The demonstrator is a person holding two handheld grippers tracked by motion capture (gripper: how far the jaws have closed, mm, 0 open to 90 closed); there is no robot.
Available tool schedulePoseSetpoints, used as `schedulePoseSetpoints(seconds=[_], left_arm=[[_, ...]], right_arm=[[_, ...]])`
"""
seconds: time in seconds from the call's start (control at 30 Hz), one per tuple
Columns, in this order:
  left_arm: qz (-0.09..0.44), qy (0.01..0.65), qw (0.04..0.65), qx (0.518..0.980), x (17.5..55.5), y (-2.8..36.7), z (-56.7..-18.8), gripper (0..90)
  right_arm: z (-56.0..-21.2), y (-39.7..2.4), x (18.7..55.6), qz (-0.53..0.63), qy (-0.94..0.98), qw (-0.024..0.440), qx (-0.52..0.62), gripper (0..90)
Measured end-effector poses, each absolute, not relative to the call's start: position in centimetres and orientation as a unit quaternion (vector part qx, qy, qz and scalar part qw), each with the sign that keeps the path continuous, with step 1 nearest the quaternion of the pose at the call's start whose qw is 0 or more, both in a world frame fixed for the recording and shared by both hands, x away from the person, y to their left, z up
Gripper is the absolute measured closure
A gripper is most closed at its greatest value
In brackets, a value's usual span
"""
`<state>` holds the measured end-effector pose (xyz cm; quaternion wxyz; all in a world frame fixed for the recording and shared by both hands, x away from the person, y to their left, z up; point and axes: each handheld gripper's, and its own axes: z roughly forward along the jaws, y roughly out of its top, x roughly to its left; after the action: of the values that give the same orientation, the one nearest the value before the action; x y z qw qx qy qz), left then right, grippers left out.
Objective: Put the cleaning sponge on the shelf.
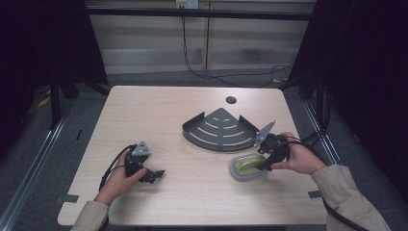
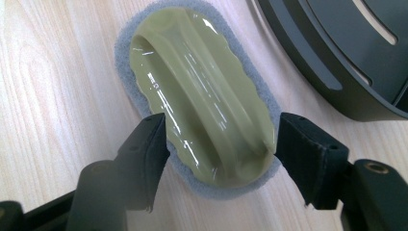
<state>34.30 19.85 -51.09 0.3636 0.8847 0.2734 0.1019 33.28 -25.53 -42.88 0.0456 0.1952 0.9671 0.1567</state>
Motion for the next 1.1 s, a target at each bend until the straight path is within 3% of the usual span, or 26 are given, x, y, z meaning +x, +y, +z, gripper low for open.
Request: schedulePoseSetpoints(seconds=[1.1], left_arm=[[0.102, 0.273, 0.363, 0.885, 34.3, 19.9, -51.1, 0.0]], right_arm=[[-42.8, -22.7, 34.6, 0.091, 0.986, 0.026, 0.136, 64.3]])
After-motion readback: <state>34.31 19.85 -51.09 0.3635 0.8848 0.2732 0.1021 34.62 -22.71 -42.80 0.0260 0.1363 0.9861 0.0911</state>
